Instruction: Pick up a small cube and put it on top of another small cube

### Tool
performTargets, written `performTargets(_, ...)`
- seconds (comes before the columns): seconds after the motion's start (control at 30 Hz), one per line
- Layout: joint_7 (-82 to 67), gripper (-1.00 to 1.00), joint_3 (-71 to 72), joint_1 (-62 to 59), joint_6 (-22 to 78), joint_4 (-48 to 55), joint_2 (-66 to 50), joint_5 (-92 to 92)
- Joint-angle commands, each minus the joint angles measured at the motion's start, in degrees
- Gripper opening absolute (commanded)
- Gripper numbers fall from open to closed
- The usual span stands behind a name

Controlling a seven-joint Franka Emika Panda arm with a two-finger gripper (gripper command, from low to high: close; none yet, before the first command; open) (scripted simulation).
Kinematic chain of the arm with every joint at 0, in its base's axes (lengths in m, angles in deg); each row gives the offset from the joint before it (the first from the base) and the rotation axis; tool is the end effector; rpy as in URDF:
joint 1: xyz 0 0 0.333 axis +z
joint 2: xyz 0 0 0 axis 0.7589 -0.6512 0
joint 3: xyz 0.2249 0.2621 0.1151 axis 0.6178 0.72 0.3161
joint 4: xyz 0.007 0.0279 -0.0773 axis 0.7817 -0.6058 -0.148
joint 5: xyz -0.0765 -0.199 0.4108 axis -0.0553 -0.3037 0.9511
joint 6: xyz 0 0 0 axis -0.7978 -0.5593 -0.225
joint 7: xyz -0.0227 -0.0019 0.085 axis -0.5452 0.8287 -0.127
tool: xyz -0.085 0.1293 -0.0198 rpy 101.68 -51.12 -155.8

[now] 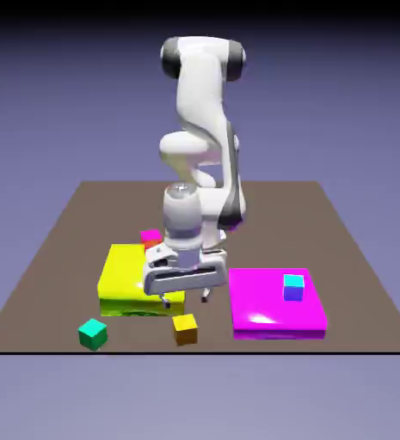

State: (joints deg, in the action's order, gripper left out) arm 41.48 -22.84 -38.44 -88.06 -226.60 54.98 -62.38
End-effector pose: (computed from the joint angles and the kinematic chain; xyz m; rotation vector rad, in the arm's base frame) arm 0.5376 -0.0416 0.1284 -3.0026 0.8207 -0.0757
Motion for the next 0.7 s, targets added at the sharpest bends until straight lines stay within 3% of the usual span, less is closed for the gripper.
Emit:
performTargets(0.0,-0.78,0.0,1.19,-0.96,-1.52,0.58,-2.07,0.98)
performTargets(0.17,-4.21,0.0,6.48,-5.22,-8.25,3.13,-11.26,5.31)
performTargets(0.2,-4.21,-1.0,6.48,-5.22,-8.25,3.13,-11.26,5.31)
performTargets(0.4,-0.33,-1.0,0.51,-0.41,-0.65,0.25,-0.89,0.42)
performTargets(0.67,18.87,-1.0,-8.94,-13.76,12.05,14.77,-3.89,0.87)
